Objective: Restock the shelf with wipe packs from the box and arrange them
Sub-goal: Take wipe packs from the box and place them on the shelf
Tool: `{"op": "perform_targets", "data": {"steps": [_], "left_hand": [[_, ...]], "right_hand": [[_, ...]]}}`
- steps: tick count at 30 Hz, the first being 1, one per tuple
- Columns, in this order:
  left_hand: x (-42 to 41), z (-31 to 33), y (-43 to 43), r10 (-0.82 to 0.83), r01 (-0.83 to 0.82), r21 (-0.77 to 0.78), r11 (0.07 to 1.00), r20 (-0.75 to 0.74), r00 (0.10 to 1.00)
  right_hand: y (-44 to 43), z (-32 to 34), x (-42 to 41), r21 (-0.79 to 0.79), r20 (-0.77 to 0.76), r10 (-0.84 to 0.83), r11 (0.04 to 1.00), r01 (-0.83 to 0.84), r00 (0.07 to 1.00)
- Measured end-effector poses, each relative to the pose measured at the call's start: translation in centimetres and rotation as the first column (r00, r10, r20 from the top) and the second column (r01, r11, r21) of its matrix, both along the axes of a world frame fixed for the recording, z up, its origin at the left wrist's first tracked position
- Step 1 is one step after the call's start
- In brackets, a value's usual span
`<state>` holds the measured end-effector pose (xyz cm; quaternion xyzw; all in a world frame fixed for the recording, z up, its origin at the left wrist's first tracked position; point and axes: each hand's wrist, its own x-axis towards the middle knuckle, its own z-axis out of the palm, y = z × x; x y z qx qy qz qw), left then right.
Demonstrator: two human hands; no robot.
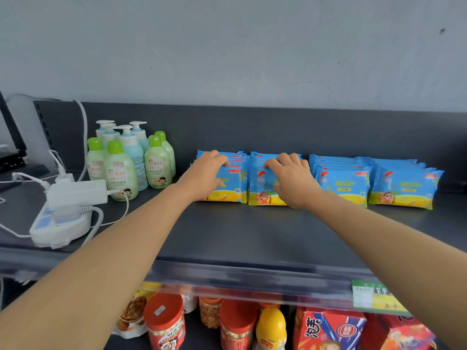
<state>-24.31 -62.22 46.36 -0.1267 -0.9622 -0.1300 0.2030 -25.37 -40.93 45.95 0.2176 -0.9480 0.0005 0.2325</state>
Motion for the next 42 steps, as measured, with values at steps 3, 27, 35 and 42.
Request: {"op": "perform_targets", "data": {"steps": [3,27,35,42], "left_hand": [[0.1,-0.2,0.3,0.017,-0.017,-0.011,1.0,-0.016,1.0],[4.4,1.1,12.1,-0.143,0.14,0.061,0.988,0.045,0.989],[6.3,2.2,11.6,-0.157,0.146,0.158,0.977,0.058,0.986],[9.2,1.9,18.0,-0.356,0.345,0.132,0.929,0.065,0.932]], "right_hand": [[0.1,0.1,0.5,-0.02,0.01,-0.002,1.0,0.002,1.0],[10.6,-0.2,8.3,-0.231,-0.06,-0.087,0.97,0.071,0.994],[9.2,-0.5,8.9,-0.214,-0.045,-0.021,0.977,0.011,0.999],[13.7,-1.7,11.5,-0.275,-0.046,-0.085,0.959,0.069,0.995]]}}
